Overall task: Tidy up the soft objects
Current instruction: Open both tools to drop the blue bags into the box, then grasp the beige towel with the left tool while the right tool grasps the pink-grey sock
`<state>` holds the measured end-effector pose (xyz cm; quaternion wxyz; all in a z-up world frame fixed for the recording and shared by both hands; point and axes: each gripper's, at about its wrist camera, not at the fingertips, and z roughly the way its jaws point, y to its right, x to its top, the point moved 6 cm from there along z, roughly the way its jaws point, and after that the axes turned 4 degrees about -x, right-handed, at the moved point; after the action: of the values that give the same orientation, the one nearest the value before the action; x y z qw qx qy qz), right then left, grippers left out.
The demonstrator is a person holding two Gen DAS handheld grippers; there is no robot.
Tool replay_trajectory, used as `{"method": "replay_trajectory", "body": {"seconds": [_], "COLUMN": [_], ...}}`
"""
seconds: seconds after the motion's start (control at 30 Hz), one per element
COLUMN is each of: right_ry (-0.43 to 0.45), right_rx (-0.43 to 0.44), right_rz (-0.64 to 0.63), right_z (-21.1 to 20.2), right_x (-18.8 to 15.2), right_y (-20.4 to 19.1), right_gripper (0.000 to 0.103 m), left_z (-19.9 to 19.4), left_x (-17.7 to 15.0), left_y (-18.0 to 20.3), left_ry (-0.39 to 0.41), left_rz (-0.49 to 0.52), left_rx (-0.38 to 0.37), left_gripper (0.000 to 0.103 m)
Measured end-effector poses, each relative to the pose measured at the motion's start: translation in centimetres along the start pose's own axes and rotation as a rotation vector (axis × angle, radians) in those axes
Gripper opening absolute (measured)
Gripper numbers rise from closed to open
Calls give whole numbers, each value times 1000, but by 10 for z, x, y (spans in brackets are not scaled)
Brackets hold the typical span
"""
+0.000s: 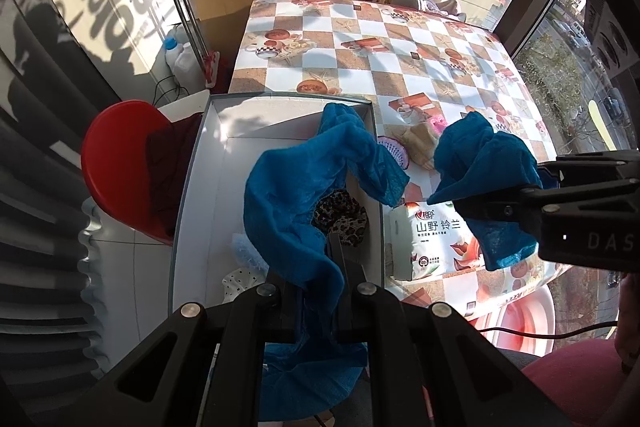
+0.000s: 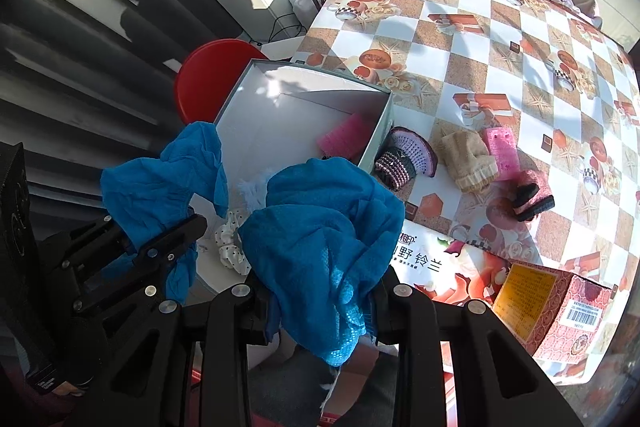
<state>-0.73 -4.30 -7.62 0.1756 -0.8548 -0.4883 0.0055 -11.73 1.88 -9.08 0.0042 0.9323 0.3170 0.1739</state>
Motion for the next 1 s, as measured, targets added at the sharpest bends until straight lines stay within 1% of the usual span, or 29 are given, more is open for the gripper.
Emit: {"method": "replay_trajectory", "body": {"seconds": [0.13, 0.27, 0.53, 0.6, 0.63, 0.67, 0.7, 0.73, 0.77, 0.8, 0.83, 0.87, 0.9, 0.93, 0.97, 1.0], "right_ry": [-10, -24, -36, -44, -47, -47, -47, -46, -44, -42, -41, -45, -51, -58, -65, -64], "right_rx": [12, 27, 47, 54, 56, 57, 63, 70, 75, 72, 68, 68, 66, 59, 50, 48], "right_rz": [14, 7, -49, -64, -71, -76, -79, -78, -76, -72, -67, -59, -50, -41, -30, -17], "right_z": [5, 13, 28, 33, 35, 36, 37, 37, 37, 36, 35, 34, 33, 31, 29, 25], "right_x": [8, 20, 50, 55, 57, 59, 61, 62, 64, 66, 67, 68, 68, 69, 68, 68], "right_y": [3, -3, -28, -33, -35, -37, -38, -39, -40, -39, -38, -35, -32, -27, -20, -12], "right_gripper": [33, 33, 33, 36, 37, 44, 60, 67, 78, 81, 81, 81, 84, 90, 103, 103], "left_z": [9, 19, 35, 38, 39, 40, 41, 41, 41, 39, 37, 35, 33, 33, 33, 33], "left_x": [-2, -8, -16, -17, -18, -18, -19, -20, -20, -20, -19, -19, -19, -18, -17, -16], "left_y": [-14, -26, -28, -28, -27, -28, -28, -29, -29, -30, -32, -33, -33, -34, -34, -35], "left_ry": [-27, -63, -106, -111, -112, -115, -118, -120, -116, -102, -89, -72, -66, -66, -69, -70], "left_rz": [-42, -90, -118, -123, -126, -129, -133, -136, -141, -153, -168, -182, -193, -202, -212, -219], "left_rx": [21, 41, 44, 45, 44, 42, 43, 44, 45, 44, 45, 37, 25, 16, 10, 7], "left_gripper": [10, 10, 11, 11, 14, 21, 25, 37, 55, 65, 85, 89, 89, 90, 94, 95]}}
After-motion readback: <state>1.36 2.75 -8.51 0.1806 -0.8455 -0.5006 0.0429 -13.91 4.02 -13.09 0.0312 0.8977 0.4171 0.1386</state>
